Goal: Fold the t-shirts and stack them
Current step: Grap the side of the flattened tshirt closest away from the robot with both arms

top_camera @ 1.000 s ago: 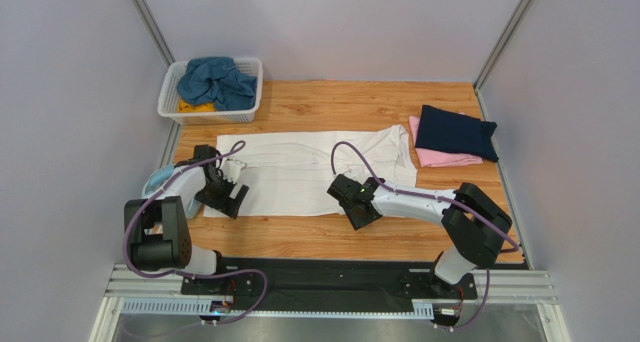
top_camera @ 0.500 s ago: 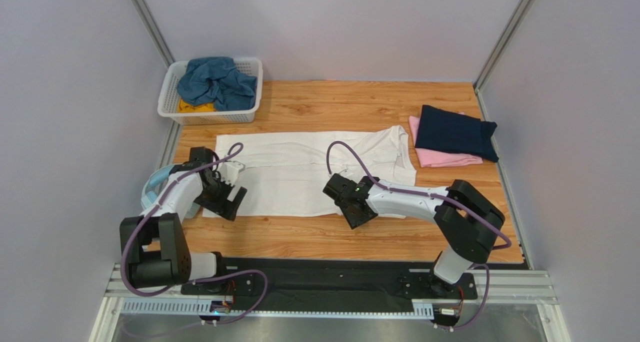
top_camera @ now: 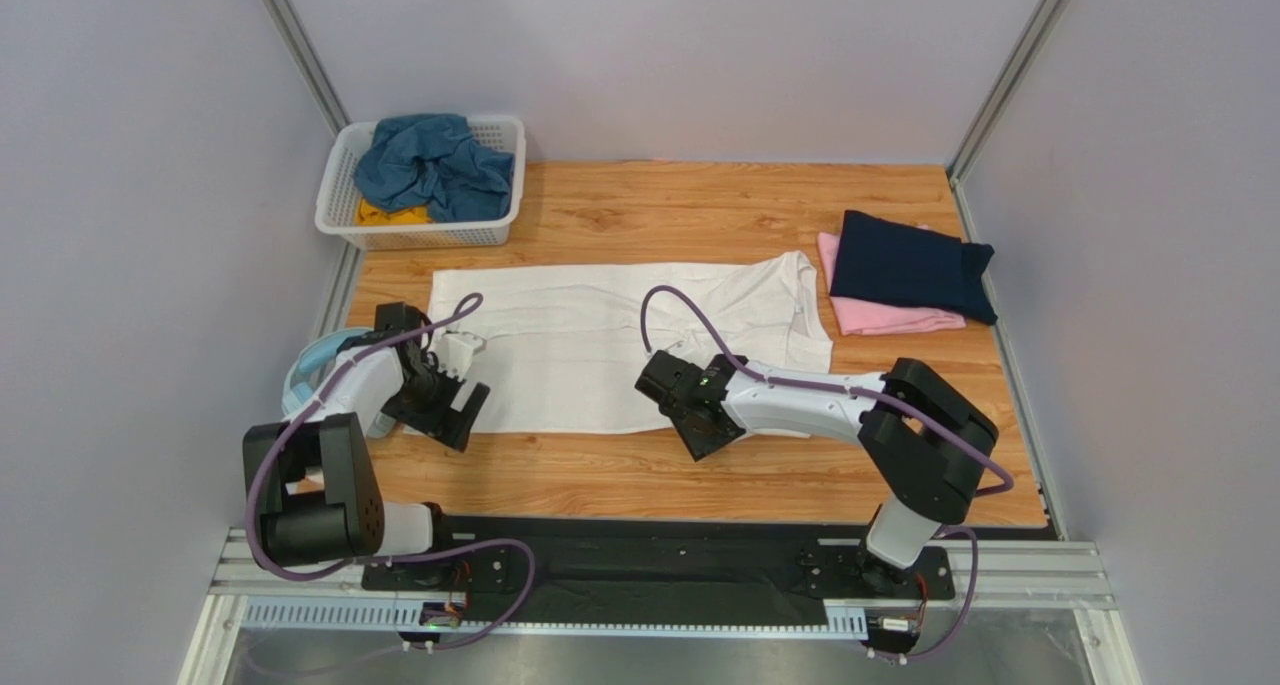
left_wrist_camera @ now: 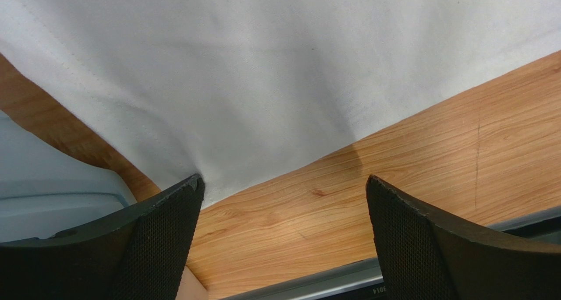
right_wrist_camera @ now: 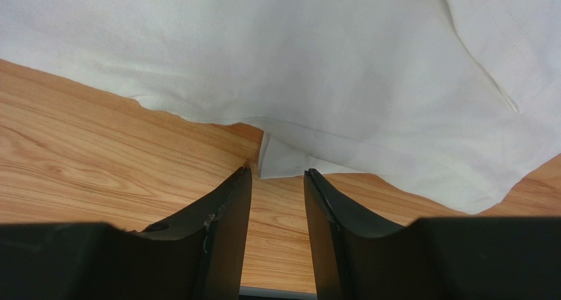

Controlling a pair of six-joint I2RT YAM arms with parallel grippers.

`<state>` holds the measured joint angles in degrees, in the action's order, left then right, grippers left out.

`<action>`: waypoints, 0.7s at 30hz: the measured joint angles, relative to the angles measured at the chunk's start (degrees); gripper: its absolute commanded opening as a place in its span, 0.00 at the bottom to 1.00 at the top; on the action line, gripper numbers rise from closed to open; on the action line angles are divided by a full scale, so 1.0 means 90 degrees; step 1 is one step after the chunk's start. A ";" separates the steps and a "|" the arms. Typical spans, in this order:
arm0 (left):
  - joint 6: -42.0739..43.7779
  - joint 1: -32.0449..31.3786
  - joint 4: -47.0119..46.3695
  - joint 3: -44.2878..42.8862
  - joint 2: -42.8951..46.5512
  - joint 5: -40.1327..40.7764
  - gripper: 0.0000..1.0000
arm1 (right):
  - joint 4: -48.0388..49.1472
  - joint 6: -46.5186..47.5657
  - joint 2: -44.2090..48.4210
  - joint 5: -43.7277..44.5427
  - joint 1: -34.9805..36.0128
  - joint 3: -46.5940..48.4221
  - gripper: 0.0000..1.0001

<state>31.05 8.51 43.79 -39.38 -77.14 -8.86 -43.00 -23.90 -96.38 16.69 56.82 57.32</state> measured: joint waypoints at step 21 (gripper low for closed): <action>0.0015 0.0197 -0.0109 -0.0270 -0.0379 0.0044 1.00 | 0.0153 -0.0034 -0.0080 -0.0146 0.0051 0.0012 0.04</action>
<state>31.18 10.28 42.81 -41.80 -80.55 -8.47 -41.63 -24.21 -97.10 15.38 57.28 57.43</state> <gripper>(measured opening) 0.993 0.083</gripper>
